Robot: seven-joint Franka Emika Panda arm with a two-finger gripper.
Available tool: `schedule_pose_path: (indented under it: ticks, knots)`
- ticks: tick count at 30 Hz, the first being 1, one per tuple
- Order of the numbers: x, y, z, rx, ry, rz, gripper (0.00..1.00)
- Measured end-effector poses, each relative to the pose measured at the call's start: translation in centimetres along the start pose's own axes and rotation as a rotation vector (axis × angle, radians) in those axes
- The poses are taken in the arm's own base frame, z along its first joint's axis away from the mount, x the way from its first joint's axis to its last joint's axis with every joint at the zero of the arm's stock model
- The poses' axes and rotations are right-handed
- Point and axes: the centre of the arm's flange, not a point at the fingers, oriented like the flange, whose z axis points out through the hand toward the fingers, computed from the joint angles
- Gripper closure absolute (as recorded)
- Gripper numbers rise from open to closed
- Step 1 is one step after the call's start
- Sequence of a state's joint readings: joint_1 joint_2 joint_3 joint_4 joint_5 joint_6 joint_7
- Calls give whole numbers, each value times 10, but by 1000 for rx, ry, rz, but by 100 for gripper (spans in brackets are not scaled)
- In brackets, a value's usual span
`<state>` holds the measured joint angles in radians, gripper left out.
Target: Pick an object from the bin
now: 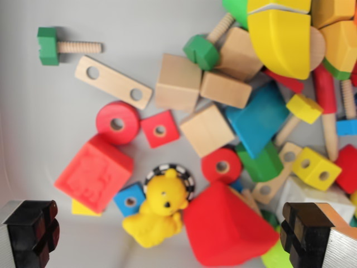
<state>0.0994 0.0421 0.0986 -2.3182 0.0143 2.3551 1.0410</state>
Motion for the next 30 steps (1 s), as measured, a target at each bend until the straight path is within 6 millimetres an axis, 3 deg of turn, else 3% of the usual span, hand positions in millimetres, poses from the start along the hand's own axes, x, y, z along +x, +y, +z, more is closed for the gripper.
schedule_pose_path:
  ticks: [30]
  knots:
    - [-102,-13,72,-6,8,11,0]
